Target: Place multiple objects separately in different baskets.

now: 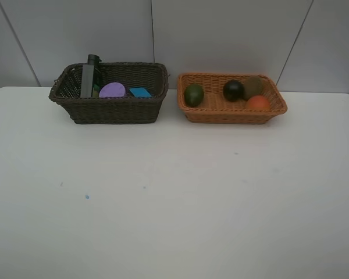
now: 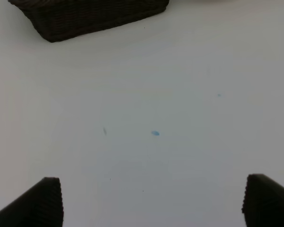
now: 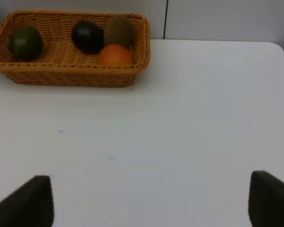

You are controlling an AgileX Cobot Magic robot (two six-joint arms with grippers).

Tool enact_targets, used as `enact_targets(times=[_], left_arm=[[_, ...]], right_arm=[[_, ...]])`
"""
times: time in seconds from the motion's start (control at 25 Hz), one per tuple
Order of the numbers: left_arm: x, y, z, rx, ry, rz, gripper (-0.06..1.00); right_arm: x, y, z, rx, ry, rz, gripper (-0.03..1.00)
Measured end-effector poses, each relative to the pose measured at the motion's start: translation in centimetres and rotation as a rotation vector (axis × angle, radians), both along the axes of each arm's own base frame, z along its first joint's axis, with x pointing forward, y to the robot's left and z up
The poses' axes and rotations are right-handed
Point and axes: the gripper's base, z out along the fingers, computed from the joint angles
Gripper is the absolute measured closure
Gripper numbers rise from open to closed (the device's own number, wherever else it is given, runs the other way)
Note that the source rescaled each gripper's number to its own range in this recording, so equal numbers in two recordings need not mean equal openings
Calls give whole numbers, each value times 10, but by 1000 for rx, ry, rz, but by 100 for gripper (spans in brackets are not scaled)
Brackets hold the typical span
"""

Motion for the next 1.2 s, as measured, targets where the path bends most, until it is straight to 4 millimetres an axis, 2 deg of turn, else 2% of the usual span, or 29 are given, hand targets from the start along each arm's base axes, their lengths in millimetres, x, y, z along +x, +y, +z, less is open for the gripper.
enact_targets(times=[0.2, 0.6, 1.2], left_arm=[[-3, 1, 0, -13, -18, 41, -5], [-10, 1, 0, -17, -64, 334, -5], [-10, 1, 0, -12, -65, 386, -5]], right_arm=[[0, 0, 0, 1, 0, 0, -3], [0, 0, 0, 1, 0, 0, -3], [0, 0, 0, 1, 0, 0, -3]])
